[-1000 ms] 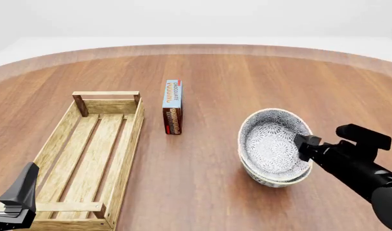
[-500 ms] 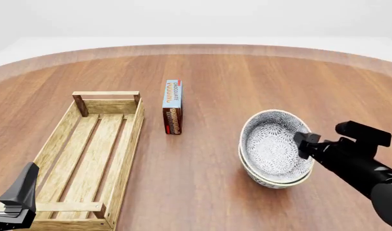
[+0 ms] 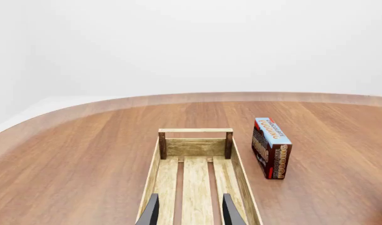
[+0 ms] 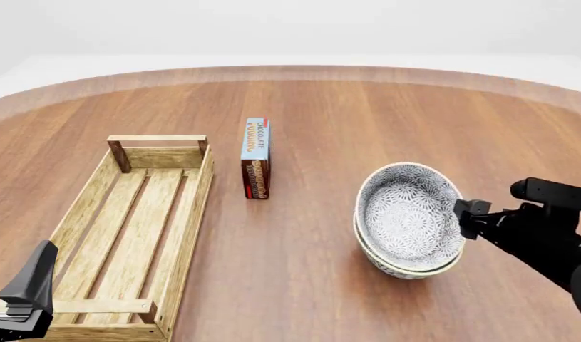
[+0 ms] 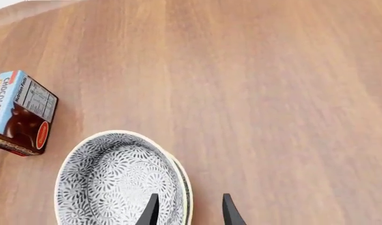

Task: Stack the left bowl on the right bowl and place them in the tray.

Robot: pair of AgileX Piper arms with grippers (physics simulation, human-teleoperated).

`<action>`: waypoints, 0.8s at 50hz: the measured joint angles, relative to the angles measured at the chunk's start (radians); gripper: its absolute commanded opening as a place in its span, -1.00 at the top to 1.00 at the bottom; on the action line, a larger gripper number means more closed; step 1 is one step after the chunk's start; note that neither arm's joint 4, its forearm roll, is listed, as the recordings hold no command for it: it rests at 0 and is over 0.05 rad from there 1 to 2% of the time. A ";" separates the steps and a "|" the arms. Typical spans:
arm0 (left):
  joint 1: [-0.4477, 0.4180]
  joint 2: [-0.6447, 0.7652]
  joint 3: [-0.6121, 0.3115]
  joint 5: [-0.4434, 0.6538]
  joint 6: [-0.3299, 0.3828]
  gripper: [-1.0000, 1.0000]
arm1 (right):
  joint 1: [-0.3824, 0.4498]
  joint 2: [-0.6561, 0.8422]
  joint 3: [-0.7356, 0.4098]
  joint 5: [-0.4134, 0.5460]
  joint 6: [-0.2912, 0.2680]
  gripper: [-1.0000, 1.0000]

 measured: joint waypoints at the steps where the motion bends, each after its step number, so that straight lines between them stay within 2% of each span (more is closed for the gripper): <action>1: 0.000 0.000 0.000 0.000 0.000 -1.00 | 0.000 0.004 0.003 -0.003 -0.002 -1.00; 18: 0.000 0.000 0.000 0.000 0.000 -1.00 | 0.034 0.122 0.074 -0.136 0.011 -1.00; 40: 0.000 0.000 0.000 0.000 0.000 -1.00 | 0.068 0.273 0.091 -0.267 0.024 -1.00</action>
